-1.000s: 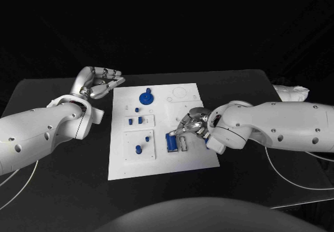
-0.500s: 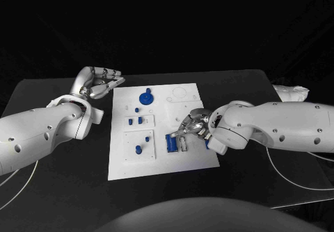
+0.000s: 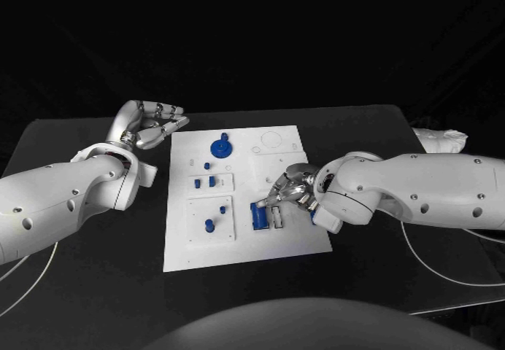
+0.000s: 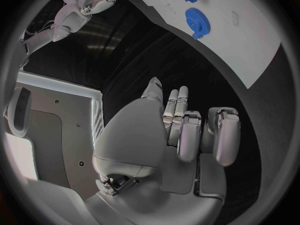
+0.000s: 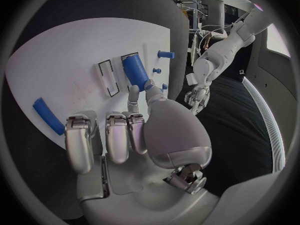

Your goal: Assemble the parts on the task board

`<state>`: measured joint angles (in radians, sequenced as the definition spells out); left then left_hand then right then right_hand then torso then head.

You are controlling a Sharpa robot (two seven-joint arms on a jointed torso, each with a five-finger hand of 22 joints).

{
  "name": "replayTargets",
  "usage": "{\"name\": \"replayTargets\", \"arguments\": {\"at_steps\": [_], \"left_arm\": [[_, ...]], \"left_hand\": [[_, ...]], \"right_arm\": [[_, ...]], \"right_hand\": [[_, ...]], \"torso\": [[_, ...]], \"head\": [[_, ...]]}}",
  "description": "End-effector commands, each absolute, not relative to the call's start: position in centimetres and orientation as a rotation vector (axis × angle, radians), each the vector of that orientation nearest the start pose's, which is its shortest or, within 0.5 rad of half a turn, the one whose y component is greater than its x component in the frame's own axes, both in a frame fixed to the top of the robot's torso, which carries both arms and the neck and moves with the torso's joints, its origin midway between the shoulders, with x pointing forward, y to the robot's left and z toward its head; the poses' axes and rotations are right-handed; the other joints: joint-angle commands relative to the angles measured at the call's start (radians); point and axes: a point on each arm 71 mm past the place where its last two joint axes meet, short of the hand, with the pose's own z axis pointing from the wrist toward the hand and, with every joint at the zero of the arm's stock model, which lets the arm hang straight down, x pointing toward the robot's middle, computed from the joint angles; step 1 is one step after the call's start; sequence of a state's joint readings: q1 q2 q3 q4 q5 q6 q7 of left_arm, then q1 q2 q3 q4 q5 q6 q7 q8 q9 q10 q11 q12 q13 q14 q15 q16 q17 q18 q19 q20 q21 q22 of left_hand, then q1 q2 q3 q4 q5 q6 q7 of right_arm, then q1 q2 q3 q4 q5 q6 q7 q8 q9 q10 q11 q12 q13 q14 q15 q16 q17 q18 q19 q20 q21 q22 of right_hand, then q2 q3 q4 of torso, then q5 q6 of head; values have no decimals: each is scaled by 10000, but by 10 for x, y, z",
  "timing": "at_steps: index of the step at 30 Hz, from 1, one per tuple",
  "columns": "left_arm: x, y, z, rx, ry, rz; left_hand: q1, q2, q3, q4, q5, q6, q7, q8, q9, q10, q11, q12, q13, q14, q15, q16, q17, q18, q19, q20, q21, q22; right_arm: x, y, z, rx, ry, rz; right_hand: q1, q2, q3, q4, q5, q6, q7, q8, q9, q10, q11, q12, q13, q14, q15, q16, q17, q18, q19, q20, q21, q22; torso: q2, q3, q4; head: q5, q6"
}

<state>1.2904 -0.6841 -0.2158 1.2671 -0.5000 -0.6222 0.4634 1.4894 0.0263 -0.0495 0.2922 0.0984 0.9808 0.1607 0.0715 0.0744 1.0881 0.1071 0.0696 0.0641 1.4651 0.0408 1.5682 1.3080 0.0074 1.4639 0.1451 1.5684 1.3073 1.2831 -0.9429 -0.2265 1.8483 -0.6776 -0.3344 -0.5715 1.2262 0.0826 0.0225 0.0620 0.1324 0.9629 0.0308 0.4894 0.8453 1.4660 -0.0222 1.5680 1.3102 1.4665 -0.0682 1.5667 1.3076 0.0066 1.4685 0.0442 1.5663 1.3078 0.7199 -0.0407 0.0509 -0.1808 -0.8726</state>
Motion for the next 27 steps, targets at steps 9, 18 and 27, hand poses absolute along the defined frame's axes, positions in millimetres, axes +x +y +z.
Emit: {"name": "replayTargets", "arguments": {"at_steps": [9,18,27], "left_arm": [[528,208,-185,-4576,13263,-11081],[528,208,-185,-4582,13276,-11086],[528,208,-185,-4584,13275,-11085]], "left_hand": [[-31,100,-33,-2,66,50,-9,-42,-15,41,4,2,-2,1057,-20,26,2628,-74,1069,-22,24,2635],[-31,100,-33,-2,66,50,-9,-42,-15,41,4,2,-2,1057,-20,26,2628,-74,1069,-22,24,2635],[-31,100,-33,-2,66,50,-9,-42,-15,41,4,2,-2,1057,-20,26,2628,-74,1069,-22,24,2635]], "right_arm": [[394,-202,-232,7683,22534,6155],[396,-205,-225,8030,21425,7263],[397,-203,-222,7925,21090,8097]], "right_hand": [[16,-94,122,-84,45,-602,212,-534,-198,1048,99,28,2606,1043,46,41,2632,-66,1023,6,45,2630],[-67,-188,103,-63,78,-792,335,-753,-326,1048,204,28,2606,1043,134,41,2632,-66,1023,81,45,2630],[-61,-197,125,-47,68,-1095,456,-1083,-561,1048,303,28,2606,1043,230,41,2632,-66,1023,173,45,2630]], "torso": [[5,8,-4],[6,2,0],[1,-9,5]], "head": [[68,0],[79,0],[67,0]]}}
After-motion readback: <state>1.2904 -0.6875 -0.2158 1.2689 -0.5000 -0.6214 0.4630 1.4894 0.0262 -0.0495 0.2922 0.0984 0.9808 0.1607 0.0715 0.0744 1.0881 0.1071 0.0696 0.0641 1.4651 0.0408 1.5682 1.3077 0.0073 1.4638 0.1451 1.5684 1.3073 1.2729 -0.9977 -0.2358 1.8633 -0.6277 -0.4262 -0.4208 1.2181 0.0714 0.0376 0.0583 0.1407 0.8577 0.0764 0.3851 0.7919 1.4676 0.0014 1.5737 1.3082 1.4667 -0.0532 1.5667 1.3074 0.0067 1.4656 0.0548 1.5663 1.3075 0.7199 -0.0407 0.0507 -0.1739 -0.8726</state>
